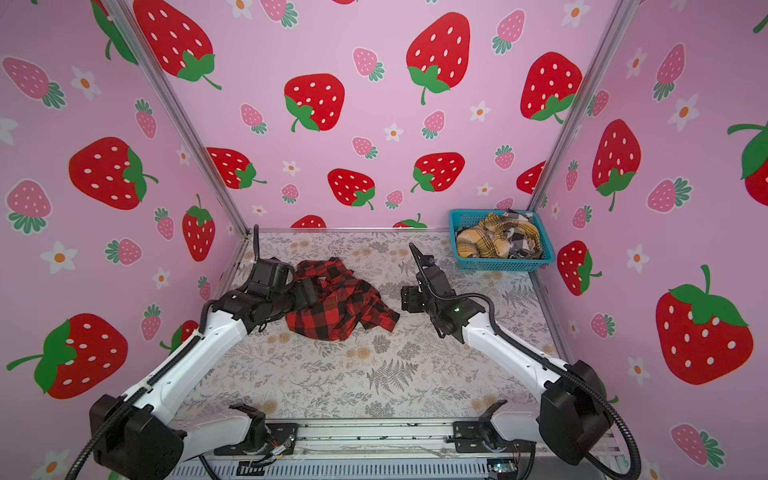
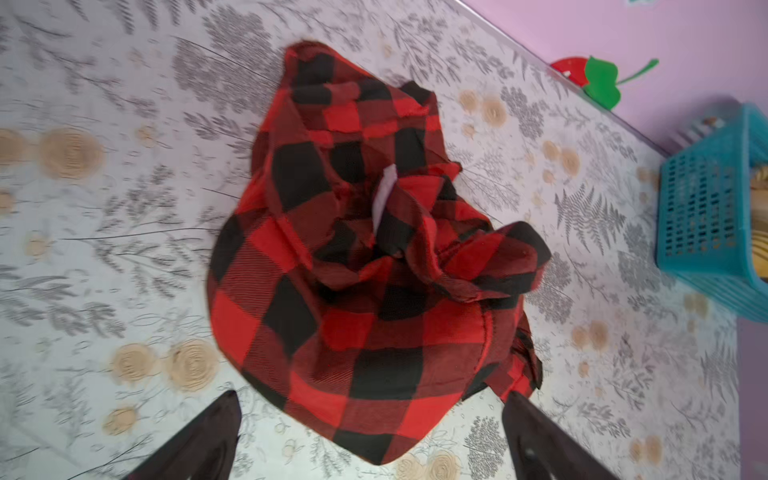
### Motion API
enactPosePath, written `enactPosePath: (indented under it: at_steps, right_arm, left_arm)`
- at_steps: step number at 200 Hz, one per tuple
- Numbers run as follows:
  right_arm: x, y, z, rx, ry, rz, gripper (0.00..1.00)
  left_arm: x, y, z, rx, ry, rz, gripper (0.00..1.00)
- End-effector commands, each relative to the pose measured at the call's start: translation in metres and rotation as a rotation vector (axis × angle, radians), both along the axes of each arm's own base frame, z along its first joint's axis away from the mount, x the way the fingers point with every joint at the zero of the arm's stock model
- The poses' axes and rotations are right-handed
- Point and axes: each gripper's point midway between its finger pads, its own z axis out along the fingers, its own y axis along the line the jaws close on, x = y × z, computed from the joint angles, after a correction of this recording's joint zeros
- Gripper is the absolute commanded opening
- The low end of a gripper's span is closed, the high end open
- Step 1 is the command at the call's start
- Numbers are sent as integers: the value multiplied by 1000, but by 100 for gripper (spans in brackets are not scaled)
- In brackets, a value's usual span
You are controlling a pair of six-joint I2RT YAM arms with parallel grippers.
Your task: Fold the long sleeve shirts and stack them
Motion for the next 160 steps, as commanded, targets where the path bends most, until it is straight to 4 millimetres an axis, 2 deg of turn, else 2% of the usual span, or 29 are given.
enactPosePath:
  at_steps: [1,17,30,49,79,96,105,120,133,140,145,160]
  right_arm:
    - [10,41,11,130,33,101,73]
    - [6,65,8,140,71,217,68]
    - [4,74,4,127,90,259,66]
    - [4,73,0,109,92,266,66]
    - [1,70,-8,97,112,266,66]
    - [-1,67,-8,86,110,260,66]
    - [-1,64,-6,81,101,254,66]
    - [-2,61,-2,74,90,252,66]
    - [-3,58,1,70,85,246,66]
    - [-3,58,2,71,81,245,66]
    - [-4,57,3,72,80,245,66]
    - [-4,55,4,74,76,238,66]
  left_arm:
    - [22,-35,9,-17,-25,-105,99]
    - [25,-44,-2,-40,11,-119,99]
    - [26,-50,-9,-80,27,-111,97]
    - [26,-53,-18,-107,52,-98,86]
    - [34,-61,-22,-149,41,-106,68]
    - [32,-64,-37,-147,91,-110,58]
    - [28,-63,-47,-134,127,-107,61]
    - [19,-55,-60,-95,166,-93,76]
    - [13,-49,-67,-59,178,-91,77]
    - [12,-47,-70,-41,183,-91,72]
    - [12,-45,-71,-31,186,-90,65]
    - [17,-46,-71,-26,177,-98,31]
